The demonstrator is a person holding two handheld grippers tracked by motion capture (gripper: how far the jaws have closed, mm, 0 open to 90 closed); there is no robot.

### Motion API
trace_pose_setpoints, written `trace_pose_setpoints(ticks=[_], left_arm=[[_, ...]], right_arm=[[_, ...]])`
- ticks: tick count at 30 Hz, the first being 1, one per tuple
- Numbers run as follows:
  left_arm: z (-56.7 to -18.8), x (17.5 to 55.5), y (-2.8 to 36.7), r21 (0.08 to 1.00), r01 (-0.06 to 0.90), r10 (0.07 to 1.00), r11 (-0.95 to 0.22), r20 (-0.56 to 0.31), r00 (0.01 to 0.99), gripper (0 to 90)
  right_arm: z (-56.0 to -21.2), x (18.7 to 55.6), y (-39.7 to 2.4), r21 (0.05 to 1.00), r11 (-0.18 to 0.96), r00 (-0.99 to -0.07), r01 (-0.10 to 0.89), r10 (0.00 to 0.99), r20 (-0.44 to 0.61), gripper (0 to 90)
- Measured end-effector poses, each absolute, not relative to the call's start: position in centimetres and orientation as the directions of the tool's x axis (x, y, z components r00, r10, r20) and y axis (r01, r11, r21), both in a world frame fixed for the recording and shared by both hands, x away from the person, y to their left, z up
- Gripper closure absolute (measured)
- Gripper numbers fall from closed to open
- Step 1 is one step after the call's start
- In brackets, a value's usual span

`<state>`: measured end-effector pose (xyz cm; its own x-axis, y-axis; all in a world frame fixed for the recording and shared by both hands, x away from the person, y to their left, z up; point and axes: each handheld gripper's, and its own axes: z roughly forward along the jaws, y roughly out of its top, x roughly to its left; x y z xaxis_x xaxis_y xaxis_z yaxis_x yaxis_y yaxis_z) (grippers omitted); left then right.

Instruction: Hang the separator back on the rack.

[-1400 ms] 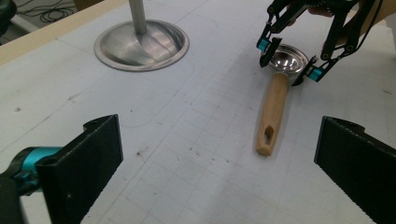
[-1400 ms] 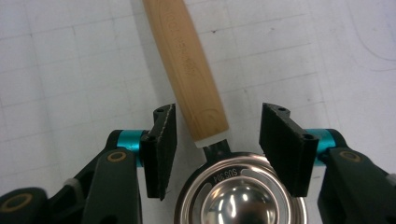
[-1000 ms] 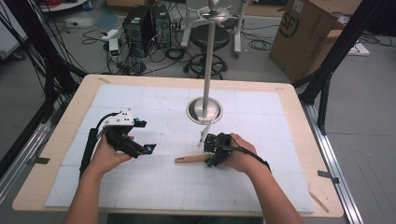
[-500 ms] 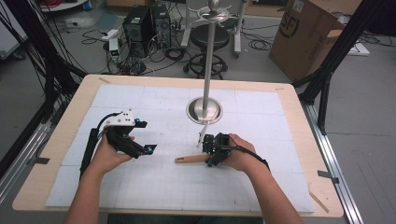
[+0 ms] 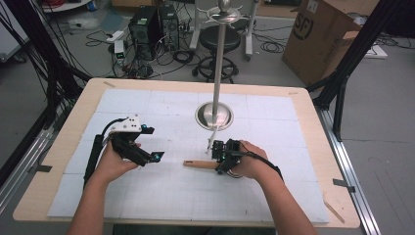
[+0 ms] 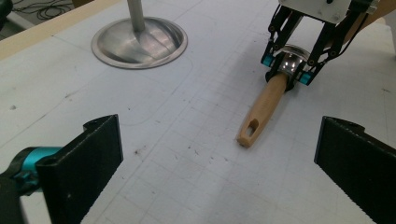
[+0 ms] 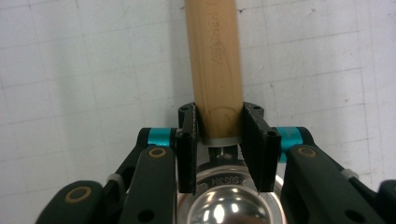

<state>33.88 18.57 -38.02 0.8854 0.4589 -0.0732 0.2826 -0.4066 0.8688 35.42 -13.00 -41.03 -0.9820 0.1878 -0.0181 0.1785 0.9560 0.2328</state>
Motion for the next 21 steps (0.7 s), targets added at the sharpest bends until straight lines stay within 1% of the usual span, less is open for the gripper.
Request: trace_pose_setpoints(ticks=[2,4,12,14,15,21], left_arm=[[-38.0,33.9,18.6,0.868,0.285,0.461,-0.406,-0.075,0.884,1.6],[-38.0,33.9,18.7,0.870,0.284,0.461,-0.403,-0.075,0.884,1.6],[-38.0,33.9,18.7,0.873,0.283,0.461,-0.398,-0.076,0.884,1.6],[-38.0,33.9,18.7,0.873,0.283,0.461,-0.397,-0.077,0.884,1.6],[-38.0,33.9,18.7,0.872,0.283,0.461,-0.399,-0.076,0.884,1.6],[-38.0,33.9,18.7,0.872,0.283,0.463,-0.400,-0.074,0.883,1.6]], right_arm=[[-40.9,35.4,-13.1,0.236,0.954,-0.981,0.184,0.194,-0.020,69.1],[-40.7,35.5,-13.2,0.263,0.947,-0.980,0.185,0.198,-0.024,69.2],[-38.6,35.9,-14.8,0.422,0.878,-0.969,0.229,0.246,0.013,69.3],[-37.9,35.9,-15.4,0.446,0.863,-0.965,0.239,0.261,0.013,69.3],[-37.8,36.0,-15.6,0.476,0.845,-0.963,0.243,0.269,0.013,69.3],[-36.1,36.0,-17.3,0.591,0.761,-0.946,0.269,0.324,0.013,69.3]])
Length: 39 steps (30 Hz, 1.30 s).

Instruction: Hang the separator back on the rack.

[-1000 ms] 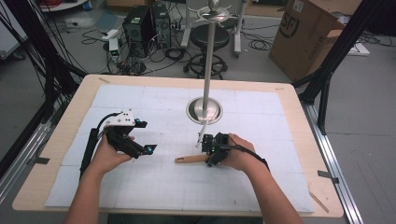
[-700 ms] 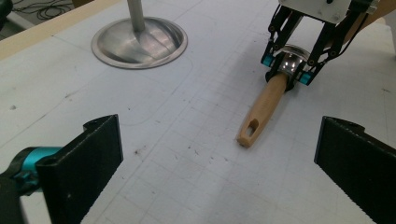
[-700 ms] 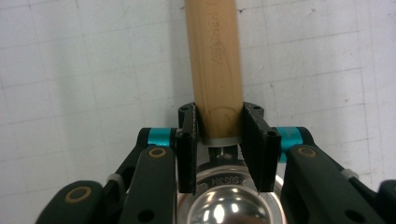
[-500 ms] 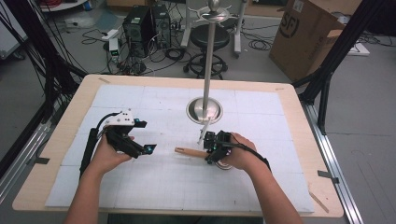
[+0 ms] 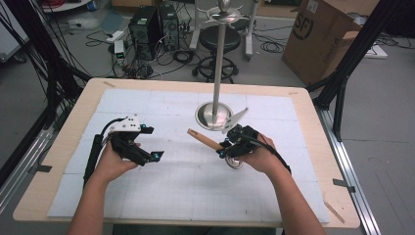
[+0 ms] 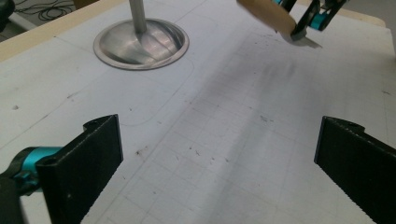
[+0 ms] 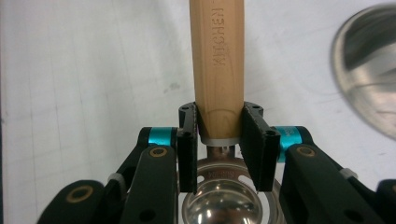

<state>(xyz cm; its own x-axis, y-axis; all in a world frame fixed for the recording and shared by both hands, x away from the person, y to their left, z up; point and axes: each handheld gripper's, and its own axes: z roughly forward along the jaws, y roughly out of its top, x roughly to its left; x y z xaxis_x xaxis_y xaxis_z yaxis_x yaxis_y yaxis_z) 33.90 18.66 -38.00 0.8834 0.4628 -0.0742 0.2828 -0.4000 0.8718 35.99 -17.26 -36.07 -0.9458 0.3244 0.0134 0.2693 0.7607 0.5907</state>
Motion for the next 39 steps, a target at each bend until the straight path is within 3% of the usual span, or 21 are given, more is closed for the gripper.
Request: trace_pose_setpoints(ticks=[18,39], left_arm=[[-38.0,33.9,18.7,0.872,0.284,0.462,-0.398,-0.077,0.883,1.6],[-38.1,34.0,18.7,0.872,0.287,0.461,-0.398,-0.080,0.884,1.6]], right_arm=[[-30.1,36.1,-20.2,0.812,0.524,-0.901,0.256,0.434,0.004,69.3],[-25.4,36.5,-21.8,0.906,0.364,-0.810,0.214,0.585,-0.044,69.2]])
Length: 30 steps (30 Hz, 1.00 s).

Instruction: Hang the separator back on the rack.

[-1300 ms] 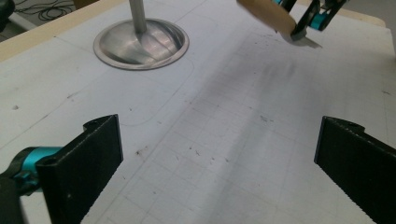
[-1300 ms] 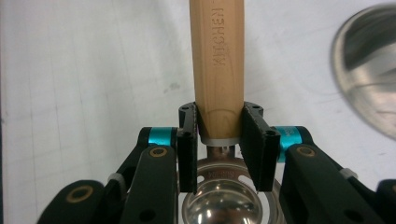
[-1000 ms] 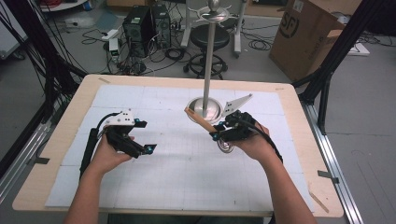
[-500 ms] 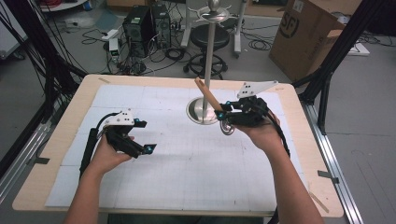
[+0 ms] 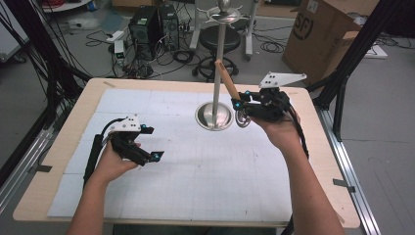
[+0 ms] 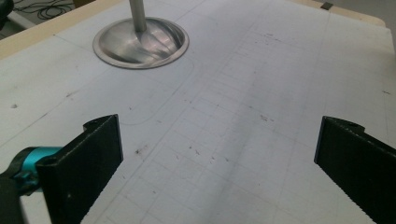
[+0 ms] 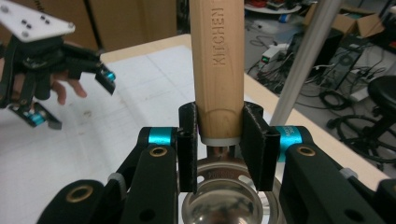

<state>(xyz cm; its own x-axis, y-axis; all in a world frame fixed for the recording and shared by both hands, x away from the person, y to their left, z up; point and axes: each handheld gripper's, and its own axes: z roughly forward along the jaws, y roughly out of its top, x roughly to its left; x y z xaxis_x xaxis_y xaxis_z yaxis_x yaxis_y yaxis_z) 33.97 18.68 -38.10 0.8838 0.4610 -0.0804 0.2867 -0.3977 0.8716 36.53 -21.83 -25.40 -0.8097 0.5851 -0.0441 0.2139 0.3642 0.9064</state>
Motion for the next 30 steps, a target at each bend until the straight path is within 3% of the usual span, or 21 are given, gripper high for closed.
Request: trace_pose_setpoints(ticks=[30], left_arm=[[-38.2,34.0,18.7,0.872,0.289,0.459,-0.396,-0.085,0.884,1.7]], right_arm=[[-21.1,38.1,-22.4,0.951,0.226,-0.672,0.210,0.740,-0.027,69.1]])
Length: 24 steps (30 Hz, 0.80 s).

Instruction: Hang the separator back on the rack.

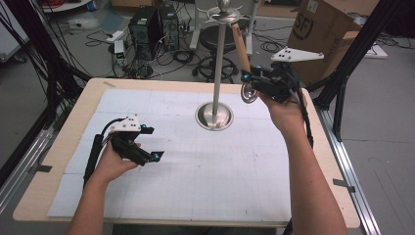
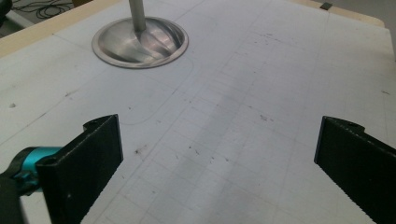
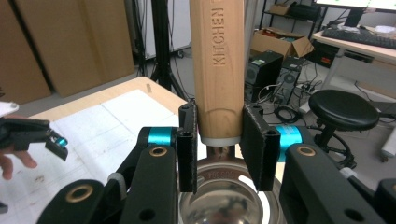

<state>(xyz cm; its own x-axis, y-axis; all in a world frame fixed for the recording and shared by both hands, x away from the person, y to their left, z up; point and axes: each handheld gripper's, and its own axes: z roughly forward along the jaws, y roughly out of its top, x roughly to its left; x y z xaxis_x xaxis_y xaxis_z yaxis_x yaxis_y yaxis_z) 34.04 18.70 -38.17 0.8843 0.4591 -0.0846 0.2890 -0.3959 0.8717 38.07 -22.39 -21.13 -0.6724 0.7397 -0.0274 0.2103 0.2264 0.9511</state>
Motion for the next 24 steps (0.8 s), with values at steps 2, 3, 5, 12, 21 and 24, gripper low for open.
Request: trace_pose_setpoints(ticks=[2,3,5,12,21,24], left_arm=[[-38.2,34.1,18.7,0.871,0.287,0.456,-0.398,-0.083,0.886,1.6],[-38.2,34.1,18.7,0.872,0.288,0.457,-0.396,-0.085,0.885,1.6],[-38.2,34.1,18.7,0.872,0.287,0.456,-0.396,-0.085,0.886,1.6],[-38.1,34.1,18.7,0.872,0.288,0.457,-0.396,-0.085,0.885,1.6],[-38.2,34.1,18.8,0.872,0.291,0.457,-0.393,-0.089,0.885,1.6],[-38.2,34.1,18.8,0.872,0.291,0.458,-0.394,-0.089,0.884,1.6]], right_arm=[[-21.0,38.2,-22.3,0.951,0.225,-0.667,0.212,0.745,-0.027,69.2],[-20.8,38.3,-22.2,0.950,0.223,-0.665,0.217,0.746,-0.023,69.1],[-20.7,38.4,-21.9,0.951,0.224,-0.664,0.214,0.747,-0.026,69.1],[-20.5,38.6,-21.4,0.952,0.222,-0.649,0.213,0.760,-0.032,69.1],[-20.7,39.1,-21.5,0.952,0.209,-0.632,0.223,0.775,-0.023,69.0],[-20.8,39.2,-21.5,0.951,0.207,-0.632,0.232,0.775,-0.015,68.9]])
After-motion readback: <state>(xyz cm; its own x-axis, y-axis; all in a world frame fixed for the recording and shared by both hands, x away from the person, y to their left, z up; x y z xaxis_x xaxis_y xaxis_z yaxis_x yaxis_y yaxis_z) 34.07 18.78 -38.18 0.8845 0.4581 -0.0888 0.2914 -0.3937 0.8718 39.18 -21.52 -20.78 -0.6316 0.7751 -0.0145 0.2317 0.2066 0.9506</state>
